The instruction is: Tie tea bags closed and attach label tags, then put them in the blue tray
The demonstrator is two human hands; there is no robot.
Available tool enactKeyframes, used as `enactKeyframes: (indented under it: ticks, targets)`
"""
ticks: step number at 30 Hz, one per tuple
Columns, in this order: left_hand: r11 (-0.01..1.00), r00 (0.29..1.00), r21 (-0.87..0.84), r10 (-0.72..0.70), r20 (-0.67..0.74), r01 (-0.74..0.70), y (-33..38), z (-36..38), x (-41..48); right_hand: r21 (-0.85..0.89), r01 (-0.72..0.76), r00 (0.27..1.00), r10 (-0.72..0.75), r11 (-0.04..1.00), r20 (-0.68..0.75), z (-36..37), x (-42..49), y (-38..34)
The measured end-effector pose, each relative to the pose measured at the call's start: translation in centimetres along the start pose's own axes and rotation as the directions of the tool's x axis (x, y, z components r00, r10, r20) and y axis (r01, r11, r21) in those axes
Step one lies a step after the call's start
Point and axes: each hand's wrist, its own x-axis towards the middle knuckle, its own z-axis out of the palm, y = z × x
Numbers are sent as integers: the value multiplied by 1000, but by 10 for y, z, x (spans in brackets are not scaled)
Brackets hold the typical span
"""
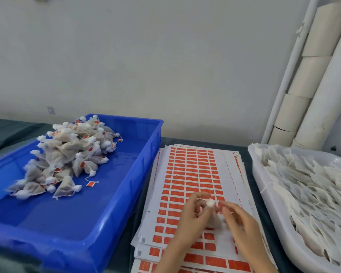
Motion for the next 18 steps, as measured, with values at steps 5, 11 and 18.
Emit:
enactKeyframes:
  ticks: [5, 11, 18]
  targets:
    - [951, 952, 230, 251, -176, -209, 41, -25, -40, -42, 201, 971, -193, 979, 141, 14, -6, -56]
    - [810, 814, 351, 551, -183, -470, 116, -116, -87, 97, 516, 797, -519, 851, 310, 49, -12, -161]
    - [840, 883, 531, 327, -336, -109, 119, -234, -64, 67, 512, 714, -467, 857, 522, 152, 24, -210]
